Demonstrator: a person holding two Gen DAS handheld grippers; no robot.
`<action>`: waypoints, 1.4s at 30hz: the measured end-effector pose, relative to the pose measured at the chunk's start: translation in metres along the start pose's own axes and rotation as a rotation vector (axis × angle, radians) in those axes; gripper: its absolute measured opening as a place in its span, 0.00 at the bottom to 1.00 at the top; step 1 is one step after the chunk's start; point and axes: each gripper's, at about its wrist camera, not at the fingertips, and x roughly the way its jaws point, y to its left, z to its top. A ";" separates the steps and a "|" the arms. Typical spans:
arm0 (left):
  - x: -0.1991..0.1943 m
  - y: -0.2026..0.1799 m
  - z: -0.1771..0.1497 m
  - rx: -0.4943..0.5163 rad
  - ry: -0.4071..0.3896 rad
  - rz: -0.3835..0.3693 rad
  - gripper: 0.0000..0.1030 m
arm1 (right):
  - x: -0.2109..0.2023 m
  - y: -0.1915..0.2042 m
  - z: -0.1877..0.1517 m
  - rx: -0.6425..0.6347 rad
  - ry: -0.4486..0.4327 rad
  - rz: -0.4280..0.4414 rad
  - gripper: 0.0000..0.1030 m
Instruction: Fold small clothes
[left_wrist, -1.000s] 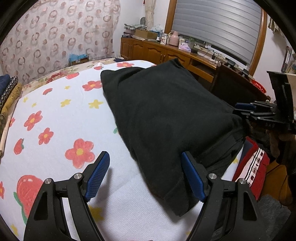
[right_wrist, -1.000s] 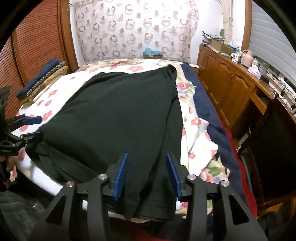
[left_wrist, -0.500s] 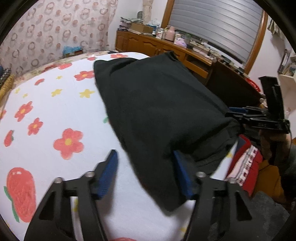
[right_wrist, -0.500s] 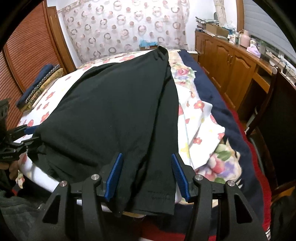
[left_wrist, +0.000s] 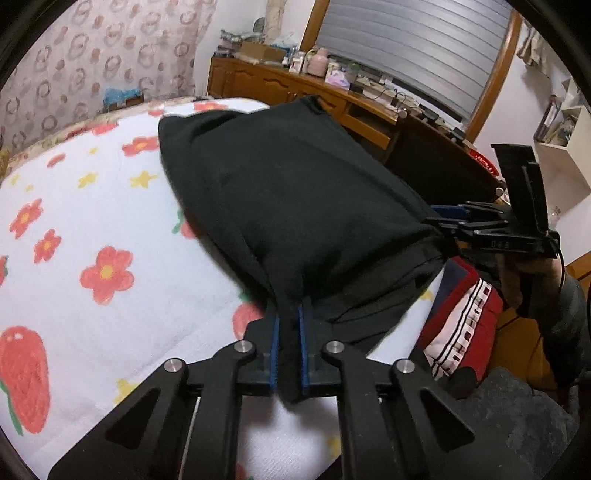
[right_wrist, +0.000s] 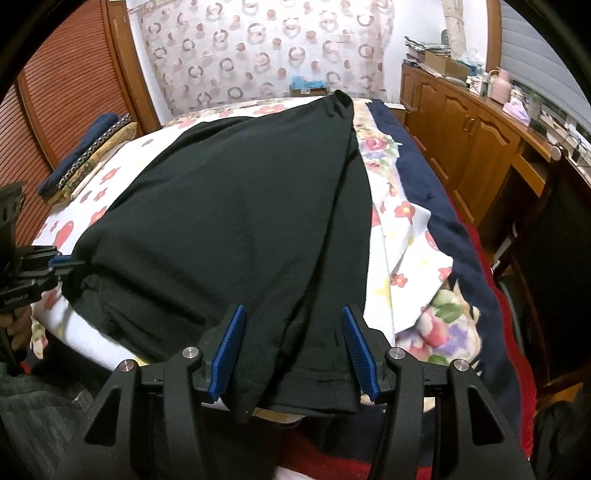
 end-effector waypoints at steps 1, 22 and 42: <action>-0.004 -0.001 0.001 0.006 -0.020 0.008 0.08 | -0.001 0.000 0.000 -0.003 -0.001 -0.003 0.54; -0.030 -0.008 0.021 0.015 -0.124 0.011 0.08 | -0.001 0.002 -0.001 -0.046 0.019 0.073 0.08; -0.026 -0.025 0.028 0.093 -0.082 0.039 0.08 | -0.029 -0.009 -0.002 -0.044 -0.041 0.016 0.13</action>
